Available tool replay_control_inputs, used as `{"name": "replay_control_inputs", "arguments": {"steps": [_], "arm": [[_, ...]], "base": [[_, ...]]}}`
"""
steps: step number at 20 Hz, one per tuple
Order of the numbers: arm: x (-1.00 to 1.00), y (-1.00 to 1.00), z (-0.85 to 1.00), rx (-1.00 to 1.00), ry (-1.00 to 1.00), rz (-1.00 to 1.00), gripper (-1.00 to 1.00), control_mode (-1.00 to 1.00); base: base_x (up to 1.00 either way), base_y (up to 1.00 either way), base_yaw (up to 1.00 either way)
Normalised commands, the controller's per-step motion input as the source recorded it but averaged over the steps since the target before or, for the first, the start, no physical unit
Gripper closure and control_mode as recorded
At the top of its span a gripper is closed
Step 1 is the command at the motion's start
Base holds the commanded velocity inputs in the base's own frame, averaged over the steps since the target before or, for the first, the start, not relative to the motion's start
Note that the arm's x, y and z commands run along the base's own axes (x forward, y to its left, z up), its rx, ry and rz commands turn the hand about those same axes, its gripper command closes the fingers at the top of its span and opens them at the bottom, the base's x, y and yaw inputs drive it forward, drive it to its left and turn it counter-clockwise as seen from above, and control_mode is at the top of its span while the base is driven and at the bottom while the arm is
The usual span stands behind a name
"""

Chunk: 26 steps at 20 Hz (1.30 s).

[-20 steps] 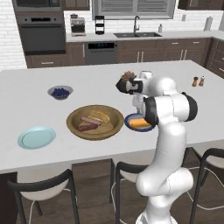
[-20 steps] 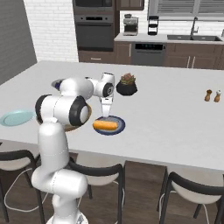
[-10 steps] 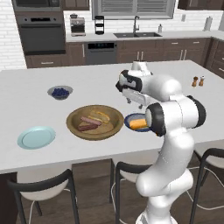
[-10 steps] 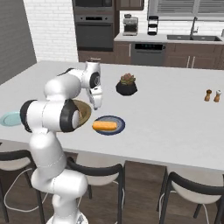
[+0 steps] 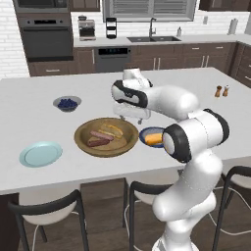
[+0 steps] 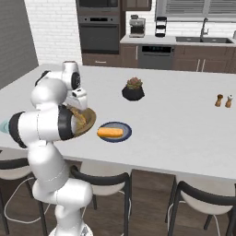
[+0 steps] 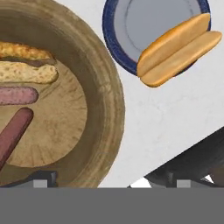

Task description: Place one bun and one sausage from the bowl on each plate.

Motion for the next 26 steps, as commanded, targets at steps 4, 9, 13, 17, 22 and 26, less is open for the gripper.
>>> {"name": "replay_control_inputs", "arguments": {"steps": [4, 9, 13, 17, 22, 26], "arm": [[-0.51, 0.68, -0.56, 0.08, -0.14, 0.05, -1.0, -1.0], [0.8, 0.76, -0.12, 0.17, -0.05, 0.0, -1.0, -1.0], [0.93, 0.65, -0.21, 0.02, 0.09, 0.0, -1.0, -1.0], [0.46, 0.45, -0.28, -0.02, 0.25, 0.02, -1.0, -1.0], [0.32, 0.21, -0.66, 0.0, 0.16, 0.01, -1.0, -1.0], [0.27, 0.11, -0.64, 0.0, 0.04, 0.0, -1.0, -1.0]], "base": [[0.0, 0.0, 0.0], [0.0, 0.0, 0.0], [0.0, 0.0, 0.0], [0.0, 0.0, 0.0], [0.0, 0.0, 0.0], [0.0, 0.0, 0.0]]}}
